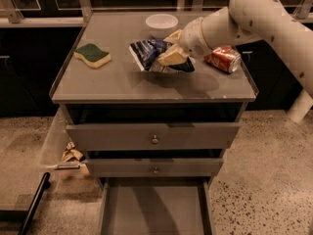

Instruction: Place blue chip bag into bottom drawer

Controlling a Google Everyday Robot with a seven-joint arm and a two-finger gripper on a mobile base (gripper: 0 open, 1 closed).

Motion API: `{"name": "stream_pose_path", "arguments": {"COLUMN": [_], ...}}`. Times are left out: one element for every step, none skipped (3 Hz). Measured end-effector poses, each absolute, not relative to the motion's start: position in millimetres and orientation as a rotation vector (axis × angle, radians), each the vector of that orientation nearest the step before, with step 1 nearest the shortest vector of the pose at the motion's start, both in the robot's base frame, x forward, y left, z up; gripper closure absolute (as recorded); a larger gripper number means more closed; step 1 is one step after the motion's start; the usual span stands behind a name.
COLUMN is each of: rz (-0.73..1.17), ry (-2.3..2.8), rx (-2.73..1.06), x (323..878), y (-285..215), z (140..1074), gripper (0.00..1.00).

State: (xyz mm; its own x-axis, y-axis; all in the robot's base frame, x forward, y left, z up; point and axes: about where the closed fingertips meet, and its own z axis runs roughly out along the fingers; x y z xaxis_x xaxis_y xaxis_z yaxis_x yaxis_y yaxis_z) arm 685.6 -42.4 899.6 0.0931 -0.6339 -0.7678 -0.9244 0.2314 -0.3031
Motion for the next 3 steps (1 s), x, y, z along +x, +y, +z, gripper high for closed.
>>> {"name": "stream_pose_path", "arguments": {"rz": [0.398, 0.386, 0.374], "ry": [1.582, 1.56, 1.548], "rx": [-1.505, -1.516, -1.504], "x": [649, 629, 589], "y": [-67, -81, -95], "z": [915, 924, 928], "gripper": [1.0, 1.0, 1.0]}}
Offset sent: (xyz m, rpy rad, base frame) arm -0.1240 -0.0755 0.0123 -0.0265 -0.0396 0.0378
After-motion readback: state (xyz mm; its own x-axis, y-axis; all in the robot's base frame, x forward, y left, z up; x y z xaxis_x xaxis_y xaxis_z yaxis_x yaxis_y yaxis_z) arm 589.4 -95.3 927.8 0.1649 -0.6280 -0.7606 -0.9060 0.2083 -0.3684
